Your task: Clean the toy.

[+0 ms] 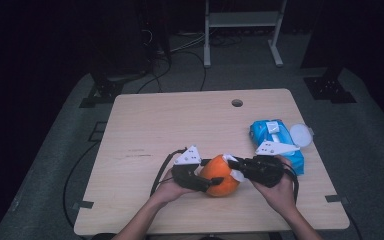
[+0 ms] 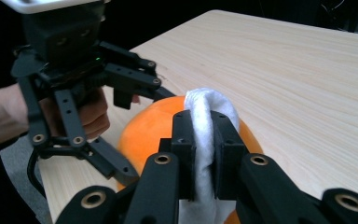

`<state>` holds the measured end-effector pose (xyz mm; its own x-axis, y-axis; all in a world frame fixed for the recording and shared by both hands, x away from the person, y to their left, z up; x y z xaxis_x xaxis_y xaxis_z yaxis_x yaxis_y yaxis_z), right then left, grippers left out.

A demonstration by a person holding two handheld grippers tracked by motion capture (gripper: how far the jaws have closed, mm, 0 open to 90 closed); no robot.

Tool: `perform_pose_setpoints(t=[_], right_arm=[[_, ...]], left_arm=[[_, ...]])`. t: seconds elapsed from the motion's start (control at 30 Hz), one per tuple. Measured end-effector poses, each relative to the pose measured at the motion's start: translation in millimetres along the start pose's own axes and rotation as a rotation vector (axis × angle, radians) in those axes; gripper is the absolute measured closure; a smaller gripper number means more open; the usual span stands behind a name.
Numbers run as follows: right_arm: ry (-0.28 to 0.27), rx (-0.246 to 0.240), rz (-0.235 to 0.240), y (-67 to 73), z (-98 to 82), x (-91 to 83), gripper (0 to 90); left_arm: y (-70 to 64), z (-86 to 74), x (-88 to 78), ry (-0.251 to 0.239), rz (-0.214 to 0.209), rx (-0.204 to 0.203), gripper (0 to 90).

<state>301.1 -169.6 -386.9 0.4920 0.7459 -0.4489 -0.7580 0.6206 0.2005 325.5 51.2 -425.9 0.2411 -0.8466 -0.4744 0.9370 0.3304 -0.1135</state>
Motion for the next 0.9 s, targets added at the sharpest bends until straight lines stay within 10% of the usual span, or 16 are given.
perform_pose_setpoints(t=[0.27,0.63,0.9], right_arm=[[0.045,-0.114,-0.013,29.1,-1.4,14.7,80.8],[0.037,-0.045,-0.086,-3.1,-8.7,2.4,80.9],[0.064,-0.151,-0.036,35.5,-4.0,16.0,80.9]], left_arm=[[6.3,-10.6,5.1,0.001,0.005,-0.04,24.1],[9.3,-13.0,6.0,-0.005,0.017,-0.051,22.5],[6.3,-13.9,8.9,-0.006,0.034,-0.027,21.5]])
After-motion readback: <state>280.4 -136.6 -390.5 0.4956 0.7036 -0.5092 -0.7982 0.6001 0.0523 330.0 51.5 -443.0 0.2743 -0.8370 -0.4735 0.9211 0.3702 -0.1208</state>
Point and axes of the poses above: each handheld gripper's, and its own axes: x roughly forward along the jaws, z roughly out of its top, y roughly to its left, the point moved 2 cm from there along x, roughly forward along the jaws, and after that the axes turned 1 degree about y, right-handed, at the moved point
